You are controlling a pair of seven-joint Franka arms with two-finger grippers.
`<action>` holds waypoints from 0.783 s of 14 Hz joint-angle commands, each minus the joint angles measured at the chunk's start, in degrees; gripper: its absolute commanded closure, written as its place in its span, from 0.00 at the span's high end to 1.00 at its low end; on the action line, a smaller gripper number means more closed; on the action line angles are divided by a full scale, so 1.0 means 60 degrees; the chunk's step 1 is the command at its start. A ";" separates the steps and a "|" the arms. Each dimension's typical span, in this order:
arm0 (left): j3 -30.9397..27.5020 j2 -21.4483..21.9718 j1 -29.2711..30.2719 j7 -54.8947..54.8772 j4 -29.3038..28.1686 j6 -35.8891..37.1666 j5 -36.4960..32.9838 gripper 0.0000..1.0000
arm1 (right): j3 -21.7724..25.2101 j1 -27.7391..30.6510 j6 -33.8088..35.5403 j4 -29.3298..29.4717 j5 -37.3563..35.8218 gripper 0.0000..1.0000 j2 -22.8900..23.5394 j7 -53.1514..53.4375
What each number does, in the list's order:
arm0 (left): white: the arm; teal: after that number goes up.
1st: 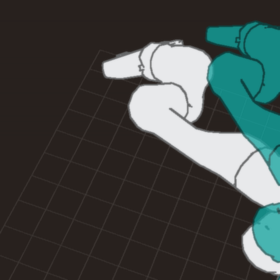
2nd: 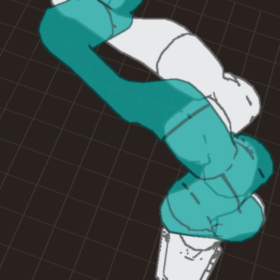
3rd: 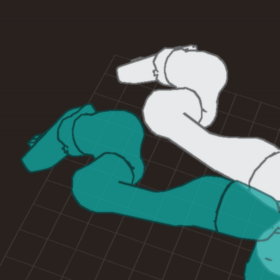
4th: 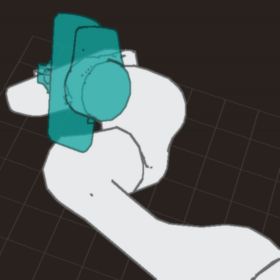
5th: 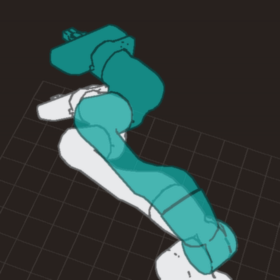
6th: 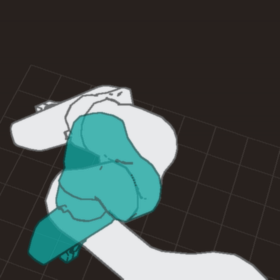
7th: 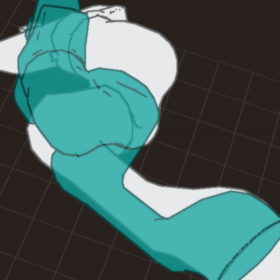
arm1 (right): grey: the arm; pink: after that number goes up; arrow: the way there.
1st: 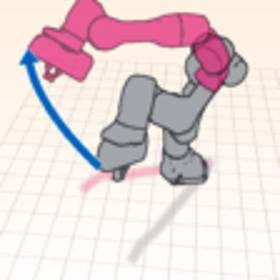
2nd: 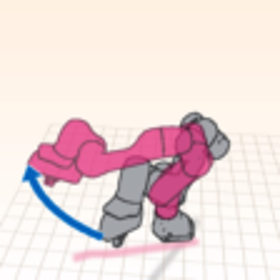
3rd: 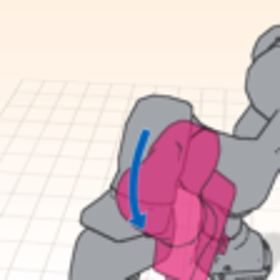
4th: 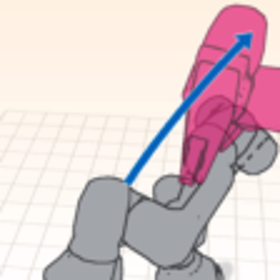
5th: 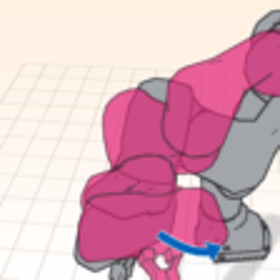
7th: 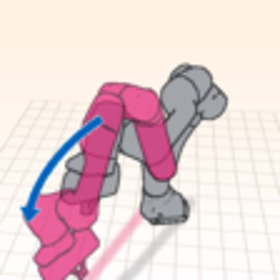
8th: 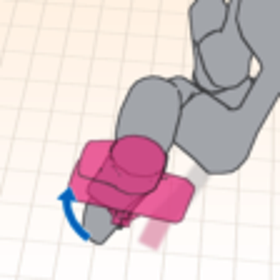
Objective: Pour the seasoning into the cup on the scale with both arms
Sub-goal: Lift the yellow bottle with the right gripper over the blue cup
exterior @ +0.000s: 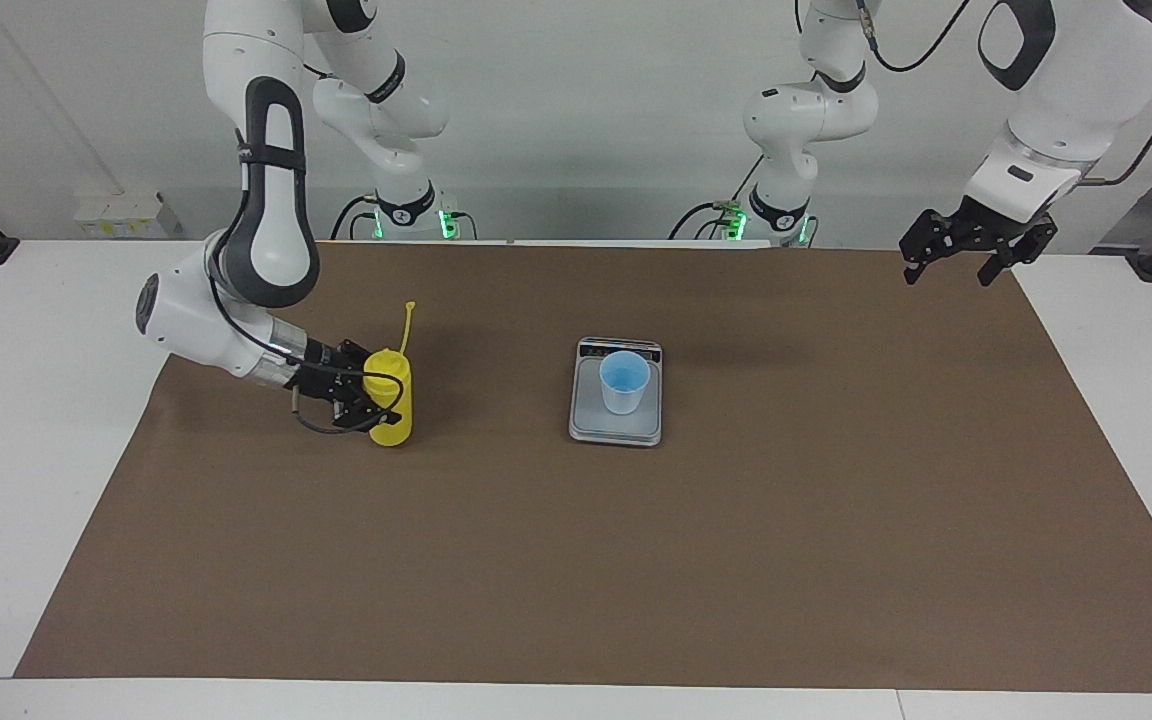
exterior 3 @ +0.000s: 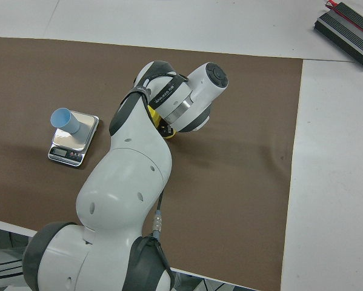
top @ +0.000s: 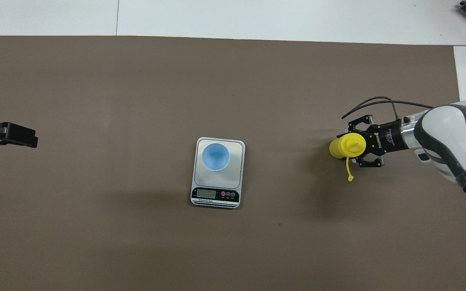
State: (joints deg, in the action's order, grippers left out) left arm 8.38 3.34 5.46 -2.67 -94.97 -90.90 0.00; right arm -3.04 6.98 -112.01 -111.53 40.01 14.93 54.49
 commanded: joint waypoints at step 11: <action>0.0010 0.0293 0.0100 0.0122 -0.0270 -0.0128 -0.0117 1.00 | 0.0009 -0.3593 -0.2000 0.1579 -0.5579 0.00 -0.0044 0.6384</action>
State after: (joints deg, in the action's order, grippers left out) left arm 8.14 3.60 5.52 -2.46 -95.00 -91.00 0.00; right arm -3.22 -12.94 -123.59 -105.18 11.15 13.42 89.41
